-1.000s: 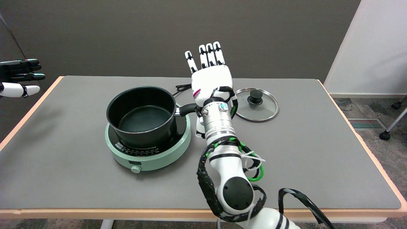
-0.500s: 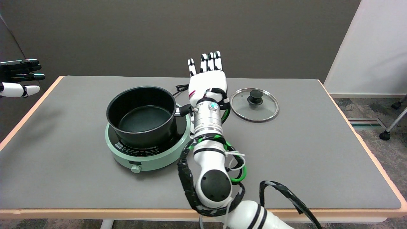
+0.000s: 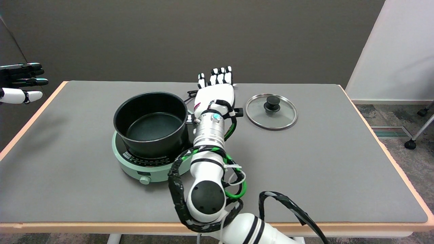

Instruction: Pick up the soup pot.

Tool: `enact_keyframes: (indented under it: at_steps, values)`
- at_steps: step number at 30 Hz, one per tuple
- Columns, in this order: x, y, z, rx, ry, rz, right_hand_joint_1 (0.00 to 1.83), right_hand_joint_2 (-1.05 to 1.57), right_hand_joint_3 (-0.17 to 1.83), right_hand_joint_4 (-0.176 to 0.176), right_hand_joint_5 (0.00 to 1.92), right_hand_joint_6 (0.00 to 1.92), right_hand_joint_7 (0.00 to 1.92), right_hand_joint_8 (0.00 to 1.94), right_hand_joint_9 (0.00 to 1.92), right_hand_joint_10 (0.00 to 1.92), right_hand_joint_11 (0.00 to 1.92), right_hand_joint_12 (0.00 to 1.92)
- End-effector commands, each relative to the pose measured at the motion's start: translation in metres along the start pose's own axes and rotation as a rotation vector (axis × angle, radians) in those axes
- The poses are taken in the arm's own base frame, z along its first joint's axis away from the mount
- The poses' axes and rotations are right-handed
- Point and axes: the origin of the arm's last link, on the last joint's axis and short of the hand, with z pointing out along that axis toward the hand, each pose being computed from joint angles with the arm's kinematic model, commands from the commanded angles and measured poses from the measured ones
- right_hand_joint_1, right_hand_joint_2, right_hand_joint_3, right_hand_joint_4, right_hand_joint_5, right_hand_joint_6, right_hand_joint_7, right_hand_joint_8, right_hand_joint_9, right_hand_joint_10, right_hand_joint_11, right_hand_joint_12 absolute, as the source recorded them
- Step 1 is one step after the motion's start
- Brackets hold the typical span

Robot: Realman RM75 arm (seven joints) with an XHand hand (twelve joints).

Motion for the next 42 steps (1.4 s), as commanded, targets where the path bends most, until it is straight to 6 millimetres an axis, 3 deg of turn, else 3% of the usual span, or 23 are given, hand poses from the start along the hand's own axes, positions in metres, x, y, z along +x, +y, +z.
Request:
enact_keyframes:
  at_steps: [1,22,31,39,42]
  values:
    - [0.005,-0.020,-0.001,0.004,-0.070,0.001,1.15,-0.74,1.10,0.176,0.01,0.01,0.01,0.01,0.01,0.01,0.01,0.01]
    - [-0.013,-0.011,-0.007,-0.066,-0.165,-0.007,1.15,-0.68,0.94,0.176,0.01,0.01,0.01,0.01,0.01,0.01,0.01,0.01]
    - [-0.021,-0.006,0.001,-0.062,-0.189,0.001,1.17,-0.71,1.05,0.176,0.02,0.02,0.02,0.02,0.02,0.02,0.02,0.02]
    - [-0.022,-0.002,0.008,-0.054,-0.181,0.009,1.14,-0.73,1.46,0.176,0.04,0.04,0.04,0.04,0.04,0.04,0.04,0.04]
    - [-0.023,-0.002,0.010,-0.051,-0.179,0.008,1.13,-0.69,1.48,0.176,0.05,0.05,0.05,0.05,0.05,0.05,0.05,0.05]
